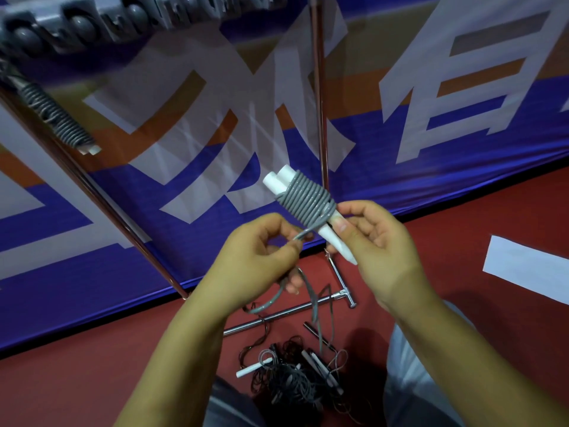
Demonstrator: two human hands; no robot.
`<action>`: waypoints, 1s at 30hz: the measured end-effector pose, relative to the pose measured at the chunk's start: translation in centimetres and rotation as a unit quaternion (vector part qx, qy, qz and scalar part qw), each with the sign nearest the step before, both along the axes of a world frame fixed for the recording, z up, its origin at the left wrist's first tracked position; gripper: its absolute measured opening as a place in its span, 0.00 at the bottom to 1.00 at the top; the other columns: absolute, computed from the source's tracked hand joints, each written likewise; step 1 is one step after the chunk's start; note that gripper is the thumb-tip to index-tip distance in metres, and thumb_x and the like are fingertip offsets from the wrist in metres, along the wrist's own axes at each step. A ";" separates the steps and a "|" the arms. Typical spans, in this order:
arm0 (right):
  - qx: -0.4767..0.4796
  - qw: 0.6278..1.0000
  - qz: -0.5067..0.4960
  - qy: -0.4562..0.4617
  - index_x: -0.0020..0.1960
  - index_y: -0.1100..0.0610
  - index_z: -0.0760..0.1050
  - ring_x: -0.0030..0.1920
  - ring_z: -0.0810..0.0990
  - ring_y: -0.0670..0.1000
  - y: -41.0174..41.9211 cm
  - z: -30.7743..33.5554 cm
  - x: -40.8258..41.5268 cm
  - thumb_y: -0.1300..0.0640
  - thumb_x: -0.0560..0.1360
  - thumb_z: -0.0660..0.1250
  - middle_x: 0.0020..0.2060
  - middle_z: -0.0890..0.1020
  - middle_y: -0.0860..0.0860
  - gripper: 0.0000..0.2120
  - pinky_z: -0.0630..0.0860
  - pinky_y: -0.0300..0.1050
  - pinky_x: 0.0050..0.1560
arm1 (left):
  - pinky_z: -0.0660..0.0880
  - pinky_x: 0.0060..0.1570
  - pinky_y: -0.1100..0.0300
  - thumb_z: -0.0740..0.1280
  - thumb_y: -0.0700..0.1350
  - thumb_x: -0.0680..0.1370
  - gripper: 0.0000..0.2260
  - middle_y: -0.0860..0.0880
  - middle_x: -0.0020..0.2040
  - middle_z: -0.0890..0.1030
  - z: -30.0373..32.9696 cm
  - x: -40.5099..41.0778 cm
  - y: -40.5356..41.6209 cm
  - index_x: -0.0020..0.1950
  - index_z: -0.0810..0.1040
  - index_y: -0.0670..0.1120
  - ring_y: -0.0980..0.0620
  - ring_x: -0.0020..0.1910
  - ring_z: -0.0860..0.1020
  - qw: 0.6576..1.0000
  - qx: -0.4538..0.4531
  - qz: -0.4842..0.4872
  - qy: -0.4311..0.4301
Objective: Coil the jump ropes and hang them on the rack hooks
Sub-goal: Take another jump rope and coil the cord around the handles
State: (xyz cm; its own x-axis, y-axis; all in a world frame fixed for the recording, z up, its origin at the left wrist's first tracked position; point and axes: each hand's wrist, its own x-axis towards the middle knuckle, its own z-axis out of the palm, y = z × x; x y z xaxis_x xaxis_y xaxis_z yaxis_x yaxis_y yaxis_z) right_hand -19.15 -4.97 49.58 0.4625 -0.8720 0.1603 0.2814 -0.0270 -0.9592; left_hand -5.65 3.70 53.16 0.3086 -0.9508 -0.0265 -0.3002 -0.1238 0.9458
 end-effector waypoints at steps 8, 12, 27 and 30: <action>-0.017 1.000 0.002 0.018 0.47 0.51 0.73 0.34 0.80 0.44 0.3 0.0 0.2 0.64 0.78 0.63 0.38 0.82 0.57 0.08 0.75 0.36 0.37 | 0.73 0.26 0.61 0.59 0.24 0.71 0.13 0.47 0.39 0.84 -1.4 -1.4 -0.3 0.36 0.65 0.41 0.51 0.25 0.77 0.992 -0.080 0.081 0.045; -0.057 0.997 -0.008 0.050 0.46 0.45 0.73 0.37 0.80 0.46 0.5 -0.1 -0.1 0.62 0.78 0.64 0.36 0.82 0.57 0.11 0.74 0.38 0.39 | 0.59 0.21 0.67 0.56 0.30 0.65 0.07 0.39 0.37 0.81 -2.0 -1.6 -0.3 0.37 0.66 0.41 0.55 0.19 0.61 0.968 -0.093 0.045 0.228; 0.027 0.999 0.010 0.020 0.46 0.52 0.74 0.30 0.81 0.45 0.8 1.2 0.0 0.64 0.76 0.65 0.32 0.84 0.50 0.07 0.75 0.35 0.35 | 0.66 0.25 0.69 0.70 0.43 0.74 0.05 0.50 0.28 0.77 -1.4 -1.2 -0.1 0.44 0.74 0.44 0.59 0.23 0.69 0.991 -0.095 0.084 0.048; 0.047 0.999 0.007 0.019 0.46 0.52 0.75 0.29 0.81 0.46 1.1 1.3 0.2 0.63 0.76 0.65 0.32 0.84 0.49 0.06 0.76 0.36 0.34 | 0.70 0.31 0.68 0.69 0.42 0.75 0.05 0.52 0.29 0.78 -1.5 -0.8 0.3 0.40 0.79 0.47 0.60 0.28 0.73 0.993 -0.084 0.083 -0.032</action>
